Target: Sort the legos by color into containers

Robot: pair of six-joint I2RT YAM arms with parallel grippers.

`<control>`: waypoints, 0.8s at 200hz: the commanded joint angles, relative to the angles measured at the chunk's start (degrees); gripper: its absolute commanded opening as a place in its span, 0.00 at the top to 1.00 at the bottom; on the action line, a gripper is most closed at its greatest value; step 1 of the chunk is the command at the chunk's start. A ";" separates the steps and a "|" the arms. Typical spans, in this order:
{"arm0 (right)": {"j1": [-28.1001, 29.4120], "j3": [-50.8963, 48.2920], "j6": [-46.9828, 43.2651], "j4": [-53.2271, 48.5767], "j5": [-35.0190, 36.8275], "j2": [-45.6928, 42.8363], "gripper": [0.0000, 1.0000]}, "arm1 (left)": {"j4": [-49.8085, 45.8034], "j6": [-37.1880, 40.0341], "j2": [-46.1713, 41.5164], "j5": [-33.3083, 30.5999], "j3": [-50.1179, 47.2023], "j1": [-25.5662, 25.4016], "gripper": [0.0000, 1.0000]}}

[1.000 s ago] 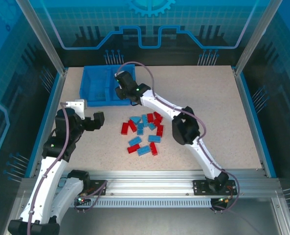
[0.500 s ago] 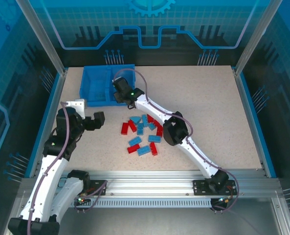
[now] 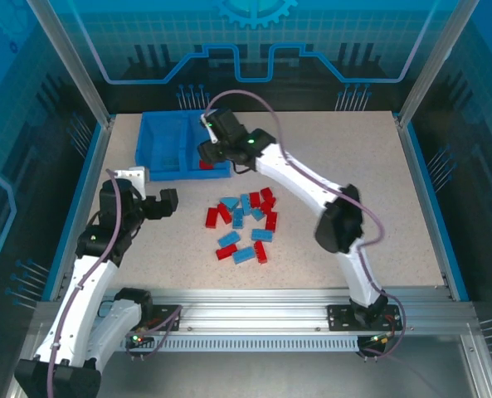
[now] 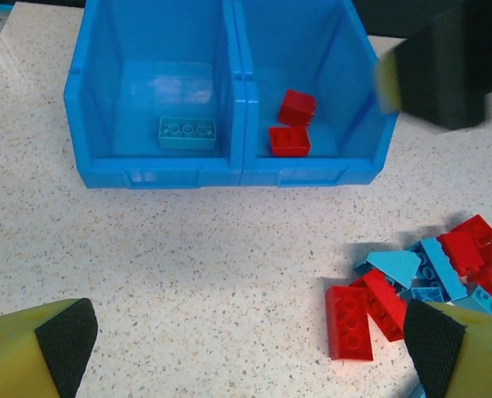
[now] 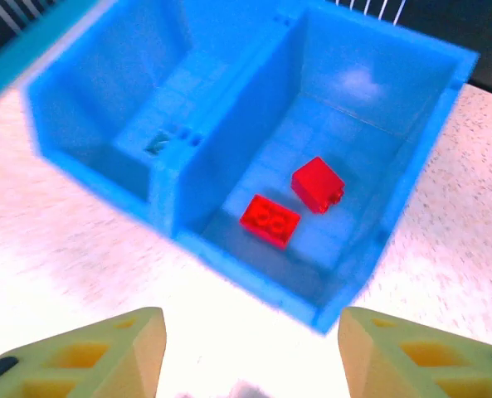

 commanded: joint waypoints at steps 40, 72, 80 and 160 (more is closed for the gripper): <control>-2.14 -38.88 0.62 -2.55 -10.21 -37.30 0.27 | -3.83 -17.40 6.66 3.48 5.52 -8.14 0.09; -3.72 -54.65 10.31 -3.96 -6.01 -50.77 0.14 | -2.57 -29.38 15.29 -1.61 7.05 -22.93 0.17; -4.12 -57.79 13.67 -4.10 -4.80 -53.29 0.11 | -1.14 -32.75 18.15 -1.95 7.06 -25.61 0.20; -4.80 -70.53 22.73 -3.43 -1.60 -66.76 0.00 | 1.71 -35.57 47.43 -13.79 15.42 -39.97 0.32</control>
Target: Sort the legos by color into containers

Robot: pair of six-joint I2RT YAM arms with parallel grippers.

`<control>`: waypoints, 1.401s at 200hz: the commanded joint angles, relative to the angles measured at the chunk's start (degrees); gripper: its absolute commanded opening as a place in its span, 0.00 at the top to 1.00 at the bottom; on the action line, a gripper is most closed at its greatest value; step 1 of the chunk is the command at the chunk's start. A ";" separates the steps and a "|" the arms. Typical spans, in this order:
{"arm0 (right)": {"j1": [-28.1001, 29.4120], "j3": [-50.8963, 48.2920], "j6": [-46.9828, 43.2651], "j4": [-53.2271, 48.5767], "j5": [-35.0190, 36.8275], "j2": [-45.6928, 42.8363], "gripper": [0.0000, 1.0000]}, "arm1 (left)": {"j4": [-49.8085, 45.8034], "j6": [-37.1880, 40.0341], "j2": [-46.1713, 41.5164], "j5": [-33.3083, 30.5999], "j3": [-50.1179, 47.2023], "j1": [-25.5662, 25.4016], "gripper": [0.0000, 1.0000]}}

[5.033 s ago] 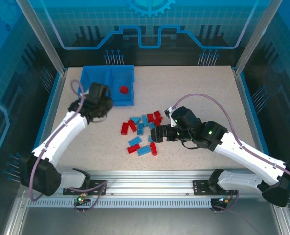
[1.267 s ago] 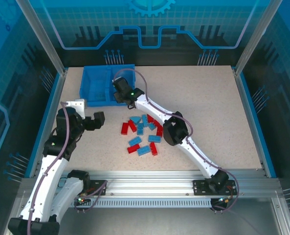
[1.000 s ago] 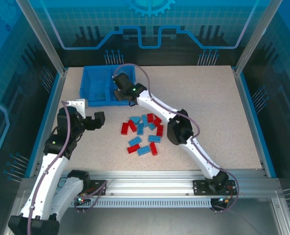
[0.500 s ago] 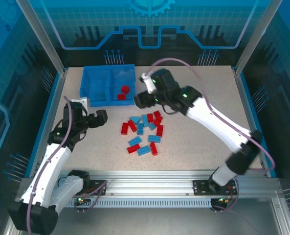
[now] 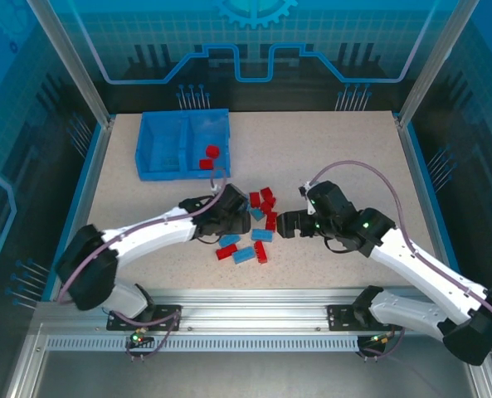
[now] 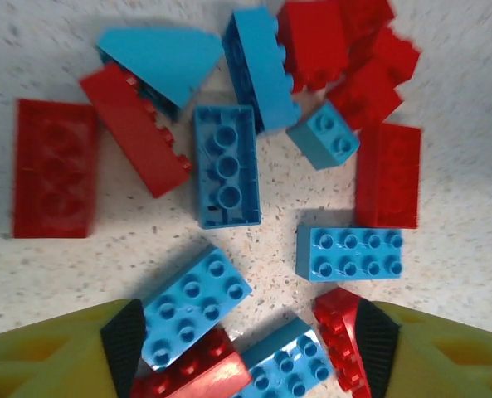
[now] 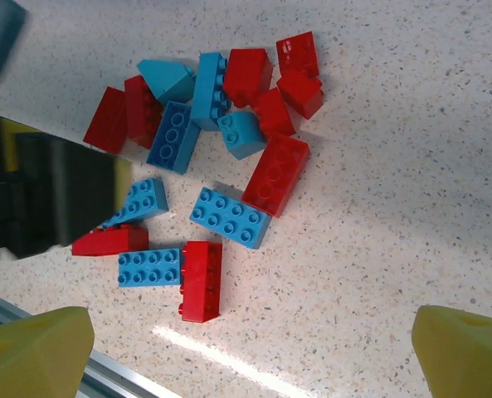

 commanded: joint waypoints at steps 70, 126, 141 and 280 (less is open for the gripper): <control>-1.40 0.32 0.81 -4.58 6.21 -3.99 0.00 | 1.11 -0.17 17.49 -3.93 9.45 0.05 0.42; -1.88 0.78 0.49 -4.84 6.39 -4.65 0.00 | 2.70 0.00 19.99 -5.56 7.63 0.09 0.57; -1.97 0.78 0.46 -4.49 6.06 -4.40 0.00 | 2.86 -0.09 19.52 -6.30 7.26 0.15 0.61; -1.95 3.17 -1.60 1.65 -5.75 -3.61 0.00 | -7.97 6.74 -5.76 -12.56 13.69 15.63 0.79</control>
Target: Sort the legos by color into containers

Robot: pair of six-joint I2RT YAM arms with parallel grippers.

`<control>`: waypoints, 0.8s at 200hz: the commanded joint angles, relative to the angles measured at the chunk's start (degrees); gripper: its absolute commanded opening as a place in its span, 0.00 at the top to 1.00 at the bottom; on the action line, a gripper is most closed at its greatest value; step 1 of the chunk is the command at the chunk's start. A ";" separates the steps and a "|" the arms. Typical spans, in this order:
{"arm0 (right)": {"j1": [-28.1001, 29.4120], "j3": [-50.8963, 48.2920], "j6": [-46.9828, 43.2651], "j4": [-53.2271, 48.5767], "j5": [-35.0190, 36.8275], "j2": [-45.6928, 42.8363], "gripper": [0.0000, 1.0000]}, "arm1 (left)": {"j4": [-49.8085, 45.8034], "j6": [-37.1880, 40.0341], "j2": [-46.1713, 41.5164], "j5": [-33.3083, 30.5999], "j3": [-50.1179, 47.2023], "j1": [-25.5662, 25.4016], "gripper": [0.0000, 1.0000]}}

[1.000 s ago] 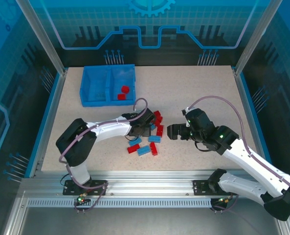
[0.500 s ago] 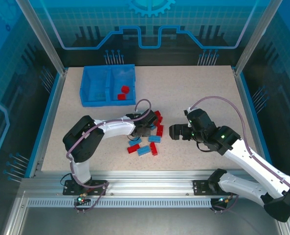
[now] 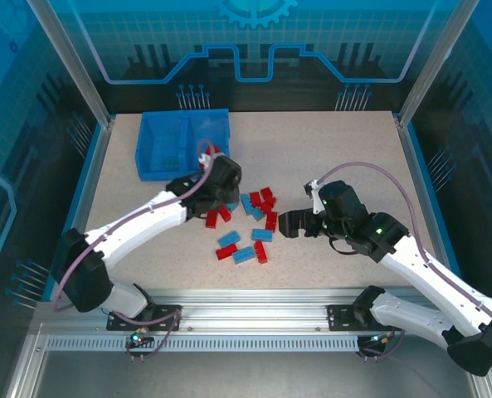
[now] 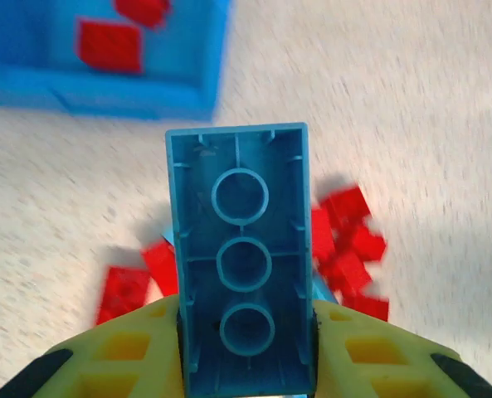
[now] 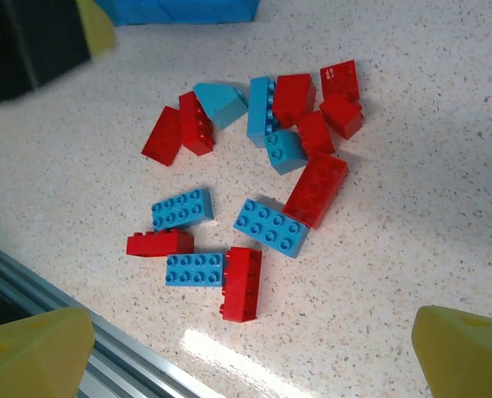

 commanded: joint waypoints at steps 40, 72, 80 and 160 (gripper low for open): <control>-0.53 2.58 1.01 -0.57 -0.21 -0.76 0.00 | 1.05 9.26 7.47 3.81 7.09 25.26 0.79; -0.48 2.49 2.30 -1.56 0.44 -3.04 0.00 | 0.54 9.92 22.06 12.54 18.27 34.33 0.78; -0.47 2.49 2.52 -1.96 0.75 -3.72 0.00 | -0.45 9.25 25.76 15.19 21.65 35.99 0.78; -0.30 1.32 5.37 -4.43 3.54 -9.44 0.00 | -3.87 7.89 38.89 21.39 39.05 40.03 0.47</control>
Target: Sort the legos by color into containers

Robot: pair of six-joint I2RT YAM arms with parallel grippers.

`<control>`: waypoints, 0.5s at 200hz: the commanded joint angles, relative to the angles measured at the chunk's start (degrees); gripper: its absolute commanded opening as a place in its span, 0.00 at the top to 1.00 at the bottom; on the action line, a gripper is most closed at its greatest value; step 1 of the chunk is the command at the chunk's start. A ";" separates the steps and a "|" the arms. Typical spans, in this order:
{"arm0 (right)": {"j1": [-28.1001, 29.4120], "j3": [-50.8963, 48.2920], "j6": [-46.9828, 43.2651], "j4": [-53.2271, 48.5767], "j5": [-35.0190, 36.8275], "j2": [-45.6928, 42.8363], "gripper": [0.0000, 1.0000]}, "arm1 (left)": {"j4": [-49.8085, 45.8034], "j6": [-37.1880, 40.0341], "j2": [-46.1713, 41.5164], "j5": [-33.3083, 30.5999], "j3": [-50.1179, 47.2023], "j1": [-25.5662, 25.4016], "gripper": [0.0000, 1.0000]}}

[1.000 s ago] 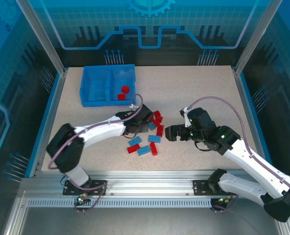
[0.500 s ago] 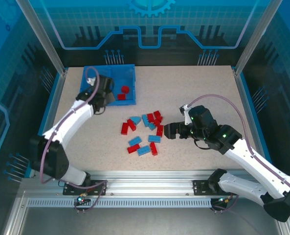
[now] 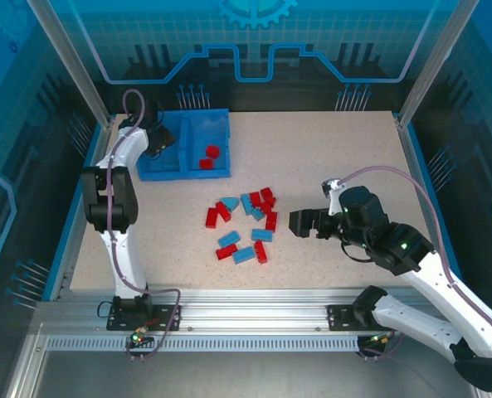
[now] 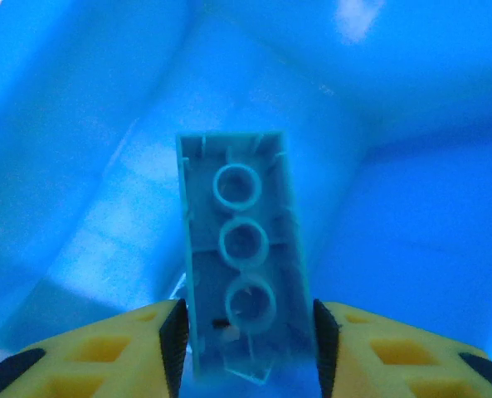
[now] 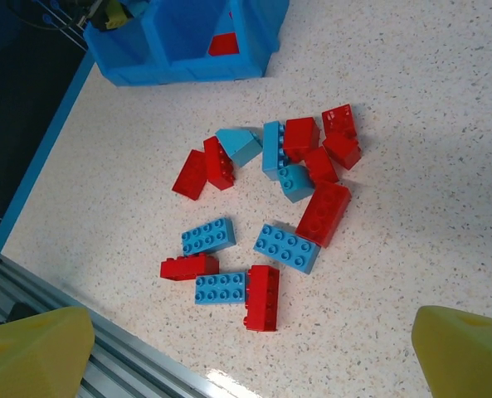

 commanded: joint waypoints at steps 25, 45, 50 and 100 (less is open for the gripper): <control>-0.24 0.08 1.47 -0.91 2.07 -0.24 0.00 | -1.31 -0.41 -4.07 5.23 2.01 -0.07 0.45; -0.22 0.25 0.79 -0.04 2.48 1.49 0.00 | 0.46 -1.77 -11.22 7.37 -2.94 -0.17 0.45; -0.22 0.32 0.42 0.18 2.65 2.23 0.00 | 1.37 -2.20 -13.82 8.11 -4.89 -0.32 0.46; -0.16 3.21 -2.92 2.43 3.36 15.97 0.00 | 7.27 7.66 -43.82 12.49 -23.63 -11.09 0.42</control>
